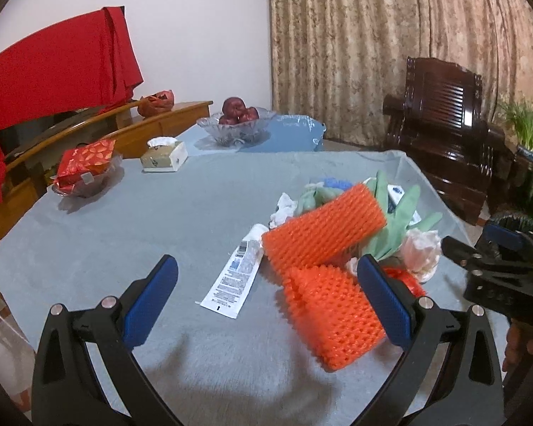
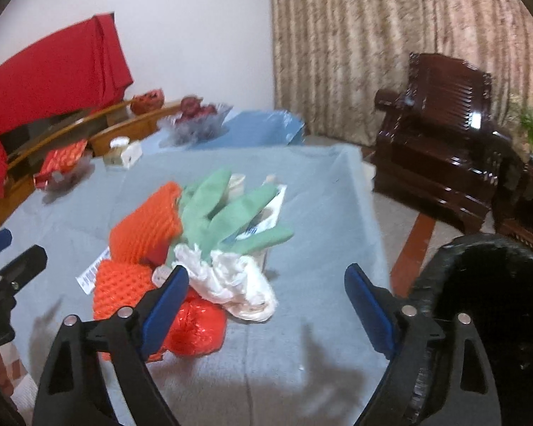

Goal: Collect trash
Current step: 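Grasp the orange foam net with the left gripper while the right grasps white tissue, then carry both items over the bin and open both grippers to drop them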

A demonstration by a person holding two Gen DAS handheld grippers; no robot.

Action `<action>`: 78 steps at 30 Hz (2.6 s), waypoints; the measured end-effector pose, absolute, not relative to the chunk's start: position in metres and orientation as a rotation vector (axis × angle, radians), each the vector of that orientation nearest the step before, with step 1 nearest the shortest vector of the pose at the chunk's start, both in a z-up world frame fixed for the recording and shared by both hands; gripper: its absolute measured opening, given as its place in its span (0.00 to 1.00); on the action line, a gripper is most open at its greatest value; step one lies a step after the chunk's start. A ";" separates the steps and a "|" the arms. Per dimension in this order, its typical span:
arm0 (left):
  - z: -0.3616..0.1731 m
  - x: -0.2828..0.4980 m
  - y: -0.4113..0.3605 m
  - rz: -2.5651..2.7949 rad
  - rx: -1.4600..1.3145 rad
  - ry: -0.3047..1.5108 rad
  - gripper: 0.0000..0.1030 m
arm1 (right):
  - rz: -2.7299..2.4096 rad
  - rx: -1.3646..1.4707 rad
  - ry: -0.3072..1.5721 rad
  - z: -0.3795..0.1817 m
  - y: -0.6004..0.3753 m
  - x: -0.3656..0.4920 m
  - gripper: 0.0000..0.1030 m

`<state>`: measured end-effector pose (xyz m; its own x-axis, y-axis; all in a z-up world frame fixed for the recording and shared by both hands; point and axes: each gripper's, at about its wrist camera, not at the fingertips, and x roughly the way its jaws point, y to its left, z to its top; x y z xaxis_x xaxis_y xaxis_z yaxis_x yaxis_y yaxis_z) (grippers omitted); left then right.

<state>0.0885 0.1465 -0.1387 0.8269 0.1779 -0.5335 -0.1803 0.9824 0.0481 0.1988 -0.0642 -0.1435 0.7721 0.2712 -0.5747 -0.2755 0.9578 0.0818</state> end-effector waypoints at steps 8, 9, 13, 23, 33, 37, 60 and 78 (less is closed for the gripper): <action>-0.158 0.105 0.155 0.194 -0.020 0.612 0.86 | 0.377 -0.009 0.710 -0.165 -0.054 0.219 0.49; -0.160 0.106 0.155 0.186 -0.026 0.624 0.82 | 0.396 -0.002 0.722 -0.166 -0.054 0.219 0.41; -0.165 0.112 0.153 0.159 -0.048 0.652 0.80 | 0.450 -0.002 0.750 -0.171 -0.049 0.222 0.21; -0.180 0.128 0.126 0.068 -0.048 0.730 0.64 | 0.446 0.024 0.719 -0.161 -0.065 0.211 0.14; -0.192 0.129 0.114 -0.007 -0.078 0.776 0.14 | 0.404 0.013 0.705 -0.154 -0.079 0.195 0.14; -0.180 0.122 0.116 -0.003 -0.076 0.739 0.11 | 0.400 0.029 0.698 -0.152 -0.082 0.189 0.14; -0.082 0.085 0.053 -0.159 -0.024 0.529 0.10 | 0.307 0.108 0.532 -0.083 -0.149 0.138 0.14; -0.074 0.100 -0.092 -0.455 0.058 0.504 0.10 | 0.023 0.154 0.546 -0.090 -0.273 0.091 0.14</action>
